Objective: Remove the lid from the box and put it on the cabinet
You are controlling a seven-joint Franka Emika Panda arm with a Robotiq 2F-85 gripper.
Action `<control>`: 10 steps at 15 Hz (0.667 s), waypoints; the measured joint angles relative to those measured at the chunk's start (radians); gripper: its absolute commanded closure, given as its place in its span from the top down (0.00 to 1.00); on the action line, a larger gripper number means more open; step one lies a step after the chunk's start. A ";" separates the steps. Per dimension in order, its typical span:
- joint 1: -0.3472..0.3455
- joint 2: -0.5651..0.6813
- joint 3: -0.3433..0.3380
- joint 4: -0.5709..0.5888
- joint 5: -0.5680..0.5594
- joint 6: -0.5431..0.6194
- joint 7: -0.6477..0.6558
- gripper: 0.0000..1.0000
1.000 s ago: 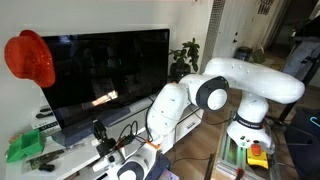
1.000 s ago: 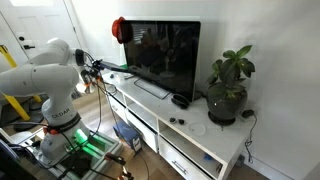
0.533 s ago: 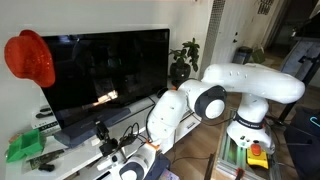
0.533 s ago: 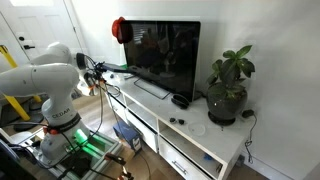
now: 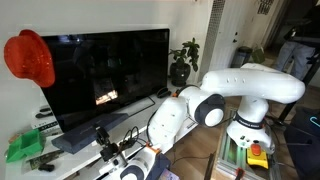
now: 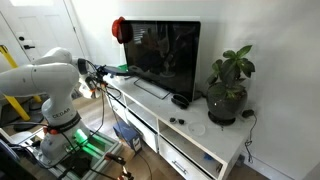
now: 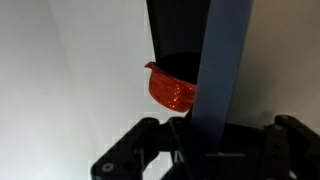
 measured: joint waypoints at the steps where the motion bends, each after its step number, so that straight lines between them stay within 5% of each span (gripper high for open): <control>1: 0.000 0.000 0.000 0.000 0.000 0.005 0.002 0.00; 10: -0.001 0.003 0.001 -0.006 0.000 0.134 0.006 0.00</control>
